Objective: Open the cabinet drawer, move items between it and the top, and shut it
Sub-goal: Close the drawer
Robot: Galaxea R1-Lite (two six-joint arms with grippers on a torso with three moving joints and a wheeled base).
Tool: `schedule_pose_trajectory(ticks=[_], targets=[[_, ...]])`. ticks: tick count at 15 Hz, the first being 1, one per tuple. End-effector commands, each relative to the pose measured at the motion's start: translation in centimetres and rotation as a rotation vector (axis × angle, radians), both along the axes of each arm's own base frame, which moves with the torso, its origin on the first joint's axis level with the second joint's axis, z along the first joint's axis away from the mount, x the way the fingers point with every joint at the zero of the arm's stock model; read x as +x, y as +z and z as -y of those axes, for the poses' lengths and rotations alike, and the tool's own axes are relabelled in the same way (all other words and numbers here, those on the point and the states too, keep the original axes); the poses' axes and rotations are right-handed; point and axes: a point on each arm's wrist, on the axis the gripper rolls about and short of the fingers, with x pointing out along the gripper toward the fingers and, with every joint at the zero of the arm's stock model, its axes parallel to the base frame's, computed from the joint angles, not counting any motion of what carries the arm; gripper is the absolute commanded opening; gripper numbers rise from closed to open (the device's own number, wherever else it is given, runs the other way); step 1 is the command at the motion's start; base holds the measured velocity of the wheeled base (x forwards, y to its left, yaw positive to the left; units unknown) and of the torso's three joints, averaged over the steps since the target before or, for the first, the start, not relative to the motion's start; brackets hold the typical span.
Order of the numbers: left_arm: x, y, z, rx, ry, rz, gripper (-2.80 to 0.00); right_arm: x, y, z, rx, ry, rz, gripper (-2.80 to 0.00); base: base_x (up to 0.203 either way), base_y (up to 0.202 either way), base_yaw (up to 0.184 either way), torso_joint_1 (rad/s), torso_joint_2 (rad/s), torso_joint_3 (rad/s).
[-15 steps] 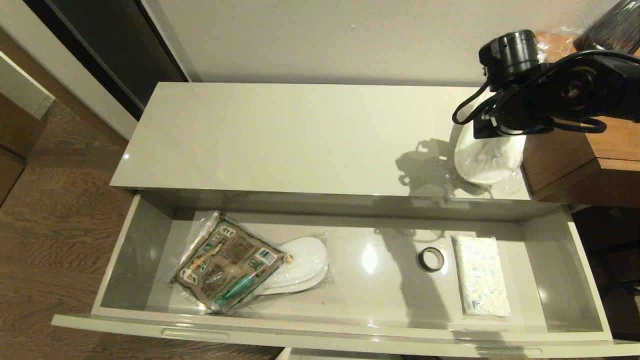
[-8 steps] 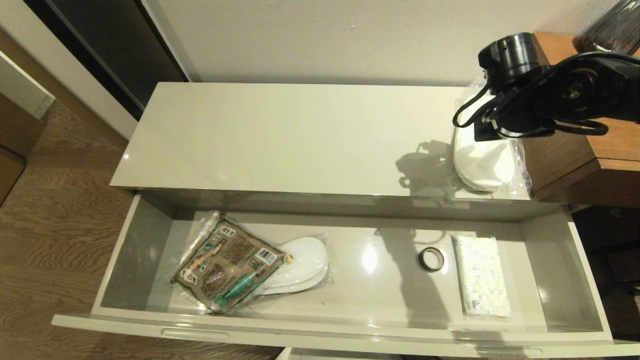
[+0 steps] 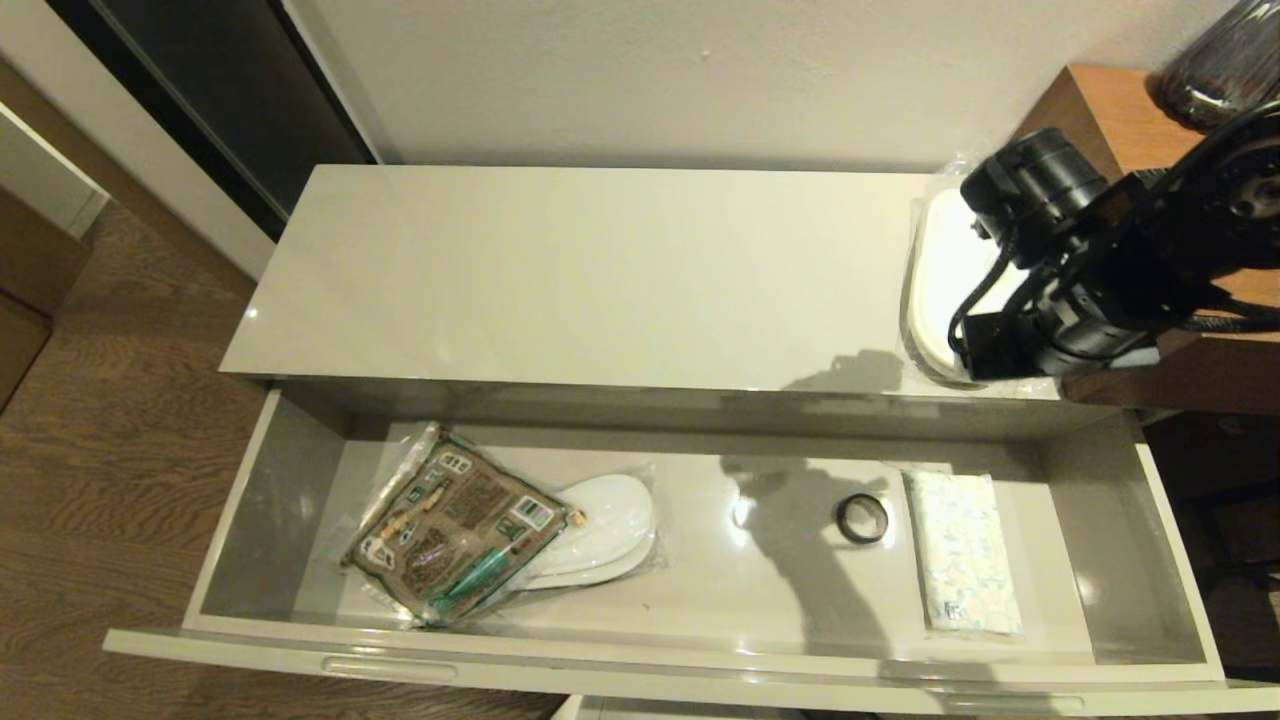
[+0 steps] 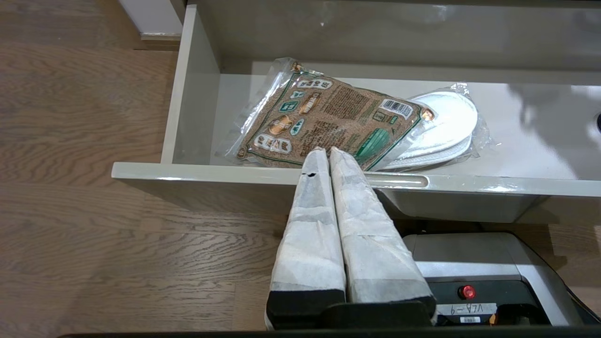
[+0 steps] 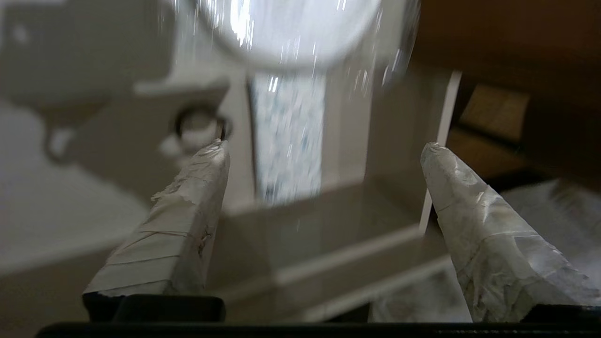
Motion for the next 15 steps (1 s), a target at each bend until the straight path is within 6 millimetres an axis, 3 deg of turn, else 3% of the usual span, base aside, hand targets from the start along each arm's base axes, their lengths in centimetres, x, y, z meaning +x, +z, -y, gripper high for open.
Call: schedule_pose_trajectory(ticks=[1,4,9,11,15], targets=[[0.0,0.0,0.0,0.0,0.001,-0.001,-2.8,-6.3,-0.9,0.7,0.178,-0.066,-0.215,-2.8,0.0,0.0,0.0,0.0,0.0,0.0],[0.0,0.0,0.0,0.0,-0.001,-0.001,-2.8,-9.9,-3.5,1.8,0.304,-0.158,-0.444,-2.8,0.0,0.0,0.0,0.0,0.0,0.0],[0.0,0.0,0.0,0.0,-0.001,-0.001,-2.8,-14.1,-9.3,3.2,0.299,-0.185,-0.654,-2.8,0.0,0.0,0.0,0.0,0.0,0.0],[0.0,0.0,0.0,0.0,0.001,-0.001,-2.8,-14.6,-11.3,3.4,0.315,-0.188,-0.67,-2.8,0.0,0.0,0.0,0.0,0.0,0.0],[0.0,0.0,0.0,0.0,0.001,-0.001,-2.8,-13.8,-15.0,2.9,0.331,-0.215,-0.675,-2.8,0.0,0.0,0.0,0.0,0.0,0.0]])
